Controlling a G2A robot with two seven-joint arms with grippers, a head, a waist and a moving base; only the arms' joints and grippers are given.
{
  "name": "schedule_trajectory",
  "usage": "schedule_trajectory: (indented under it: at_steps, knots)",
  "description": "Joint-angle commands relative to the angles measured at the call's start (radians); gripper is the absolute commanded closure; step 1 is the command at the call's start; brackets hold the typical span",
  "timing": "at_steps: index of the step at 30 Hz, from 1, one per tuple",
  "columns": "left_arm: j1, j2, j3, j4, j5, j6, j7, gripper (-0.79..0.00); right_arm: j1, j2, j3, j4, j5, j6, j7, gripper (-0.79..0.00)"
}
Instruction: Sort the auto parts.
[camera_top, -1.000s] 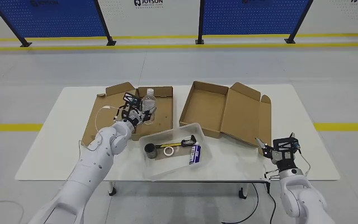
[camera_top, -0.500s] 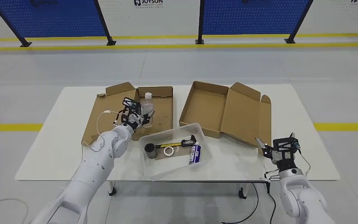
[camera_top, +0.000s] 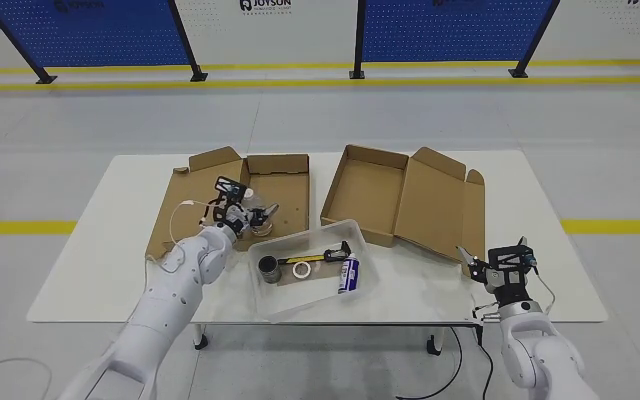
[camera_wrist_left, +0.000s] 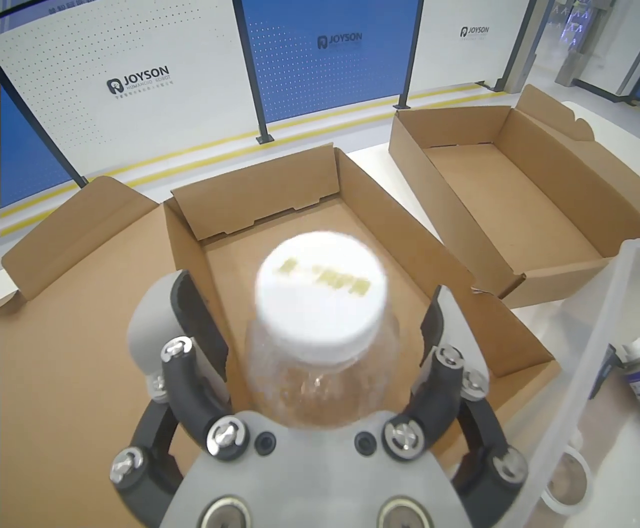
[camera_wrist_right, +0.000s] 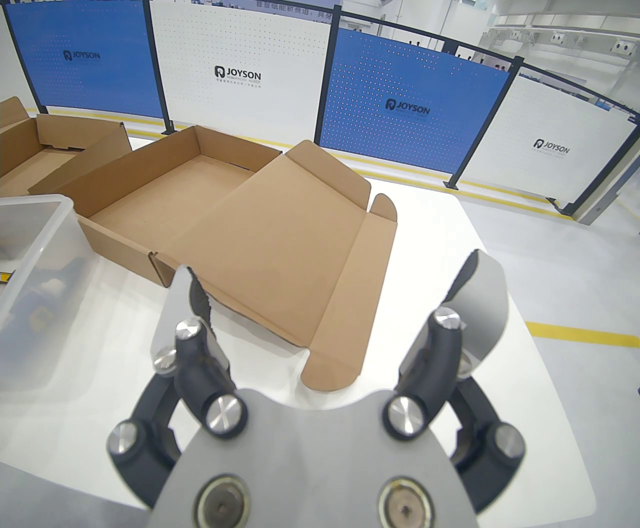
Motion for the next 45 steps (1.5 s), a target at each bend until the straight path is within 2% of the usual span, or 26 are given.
schedule_trajectory:
  at_steps: [1,5,10,17,20,24,27,32,35,45]
  knots:
    - [0.014,0.005,-0.016,-0.029,0.003,0.003,0.003,-0.785,0.0,0.0,0.0,0.0,0.0,0.0,0.0,-0.785]
    - [0.055,0.023,-0.064,-0.128,0.032,0.04,0.01,-0.785,0.0,0.0,0.0,0.0,0.0,0.0,0.0,-0.785]
    - [0.161,0.055,-0.16,-0.35,0.05,0.075,-0.02,-0.785,0.0,0.0,0.0,0.0,0.0,0.0,0.0,-0.785]
    - [0.295,0.094,-0.278,-0.688,0.094,0.007,-0.226,-0.785,0.0,0.0,0.0,0.0,0.0,0.0,0.0,-0.785]
    - [0.328,0.103,-0.304,-0.797,0.079,-0.038,-0.332,-0.785,0.0,0.0,0.0,0.0,0.0,0.0,0.0,-0.785]
    - [0.342,0.108,-0.297,-0.901,0.069,-0.102,-0.492,-0.785,0.0,0.0,0.0,0.0,0.0,0.0,0.0,-0.785]
    - [0.337,0.106,-0.271,-0.937,0.007,-0.16,-0.544,-0.785,0.0,0.0,0.0,0.0,0.0,0.0,0.0,-0.785]
    - [0.31,0.101,-0.221,-0.913,0.014,-0.177,-0.592,-0.785,0.0,0.0,0.0,0.0,0.0,0.0,0.0,-0.785]
    - [0.299,0.093,-0.179,-0.891,-0.038,-0.213,-0.577,-0.785,0.0,0.0,0.0,0.0,0.0,0.0,0.0,-0.785]
    - [0.298,0.092,-0.176,-0.885,-0.052,-0.22,-0.573,-0.785,0.0,0.0,0.0,0.0,0.0,0.0,0.0,-0.785]
